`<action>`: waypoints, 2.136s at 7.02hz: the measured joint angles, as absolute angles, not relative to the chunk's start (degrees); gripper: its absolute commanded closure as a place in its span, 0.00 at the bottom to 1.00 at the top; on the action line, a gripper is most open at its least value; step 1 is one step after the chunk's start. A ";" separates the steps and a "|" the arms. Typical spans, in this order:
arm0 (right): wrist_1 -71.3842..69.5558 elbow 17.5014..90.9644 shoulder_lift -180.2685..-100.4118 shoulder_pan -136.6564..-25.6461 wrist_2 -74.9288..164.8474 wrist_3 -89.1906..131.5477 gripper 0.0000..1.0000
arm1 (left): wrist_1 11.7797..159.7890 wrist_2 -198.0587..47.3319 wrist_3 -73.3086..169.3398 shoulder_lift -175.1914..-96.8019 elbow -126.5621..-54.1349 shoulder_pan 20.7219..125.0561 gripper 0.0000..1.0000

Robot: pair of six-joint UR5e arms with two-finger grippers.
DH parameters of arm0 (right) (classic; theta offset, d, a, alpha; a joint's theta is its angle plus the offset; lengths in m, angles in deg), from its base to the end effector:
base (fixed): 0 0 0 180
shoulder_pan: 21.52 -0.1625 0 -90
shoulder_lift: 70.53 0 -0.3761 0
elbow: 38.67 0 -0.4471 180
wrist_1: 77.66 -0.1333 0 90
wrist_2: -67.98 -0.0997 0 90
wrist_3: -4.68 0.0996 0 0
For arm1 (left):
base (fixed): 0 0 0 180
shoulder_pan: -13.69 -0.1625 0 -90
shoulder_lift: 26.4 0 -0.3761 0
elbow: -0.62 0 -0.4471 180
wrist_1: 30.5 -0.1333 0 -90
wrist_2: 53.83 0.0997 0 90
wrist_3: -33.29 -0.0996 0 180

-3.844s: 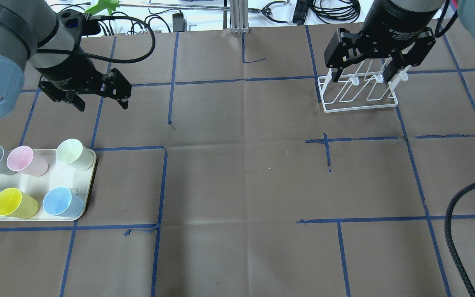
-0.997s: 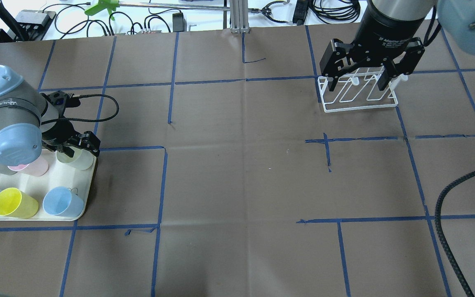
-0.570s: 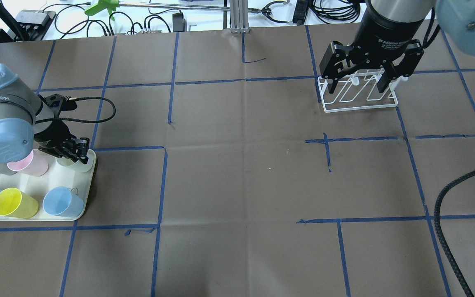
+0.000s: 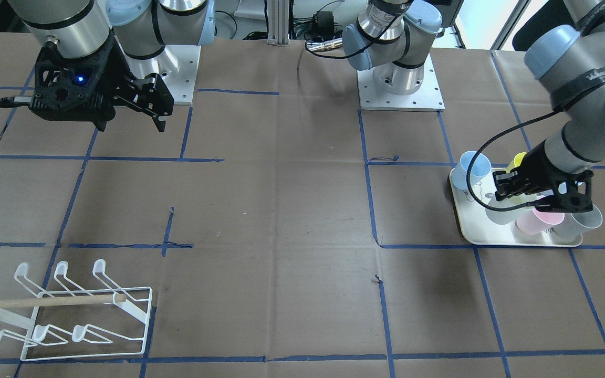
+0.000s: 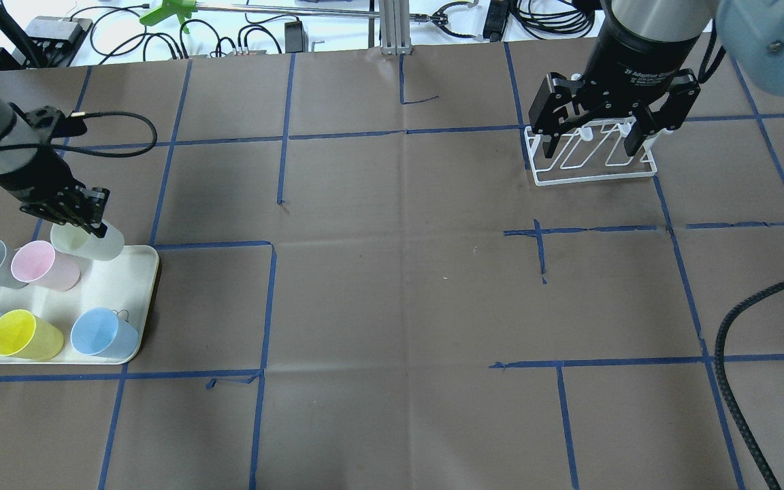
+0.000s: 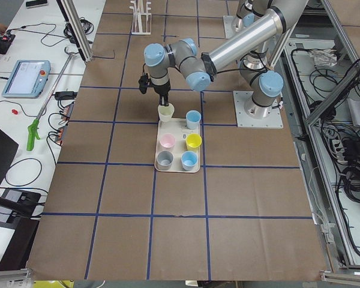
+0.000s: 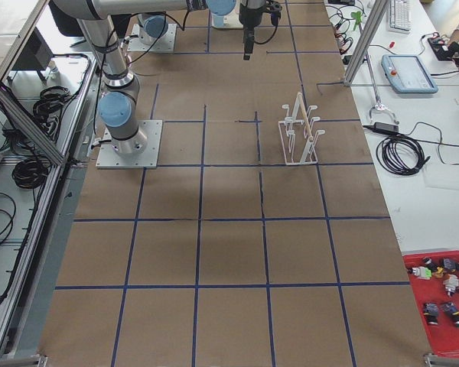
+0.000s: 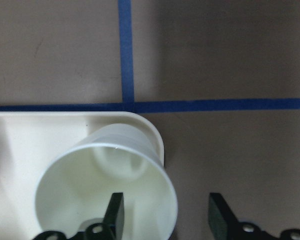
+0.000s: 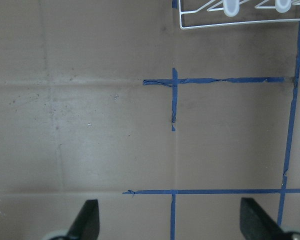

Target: Transfer IKEA cup to right arm and place on rack

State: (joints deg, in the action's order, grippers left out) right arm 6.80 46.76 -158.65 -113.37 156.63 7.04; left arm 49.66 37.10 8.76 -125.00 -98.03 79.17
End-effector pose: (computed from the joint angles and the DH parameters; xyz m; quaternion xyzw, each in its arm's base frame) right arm 0.1534 -0.5489 0.4550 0.0047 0.9996 0.0253 0.0109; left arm 0.1164 -0.5726 0.2902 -0.0006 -0.9979 -0.0621 0.0195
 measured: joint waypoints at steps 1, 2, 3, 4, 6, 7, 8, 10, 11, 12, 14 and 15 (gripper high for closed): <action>6.82 46.94 -158.63 -113.37 156.70 7.05 0.00 | 56.50 36.79 10.06 -124.35 -92.74 79.46 1.00; 6.86 47.06 -158.61 -113.37 156.72 7.05 0.00 | 61.41 35.70 11.42 -124.24 -88.35 79.92 1.00; 6.90 47.09 -158.60 -113.37 156.69 7.05 0.00 | 63.91 32.94 12.22 -124.22 -85.67 80.62 1.00; 6.92 47.08 -158.57 -113.37 156.69 7.05 0.00 | 64.41 28.66 12.57 -124.24 -84.81 81.62 1.00; 6.90 47.19 -158.52 -113.40 156.70 7.14 0.00 | 59.01 18.44 12.51 -124.78 -86.16 84.18 1.00; 6.87 47.39 -158.56 -113.39 156.73 7.15 0.00 | 52.79 14.72 12.51 -124.79 -88.48 86.02 1.00; 6.83 47.73 -158.71 -113.39 156.74 7.14 0.00 | 43.99 11.66 13.01 -124.31 -91.96 88.63 1.00; 6.86 48.00 -158.98 -113.44 156.69 7.08 0.00 | 24.39 5.13 17.39 -123.21 -99.40 94.59 1.00; 6.88 48.00 -159.04 -113.48 156.67 7.06 0.00 | 15.55 2.15 19.90 -122.76 -102.78 97.48 1.00; 6.96 48.09 -159.15 -113.51 156.46 7.27 0.01 | 7.70 0.04 21.70 -122.09 -106.47 100.27 1.00; 9.94 49.60 -159.51 -113.69 155.31 8.00 0.01 | -7.66 -2.04 24.11 -121.08 -114.97 103.26 1.00; 14.03 51.25 -160.11 -113.95 153.77 8.20 0.01 | -13.62 -3.31 27.36 -120.73 -117.95 103.69 1.00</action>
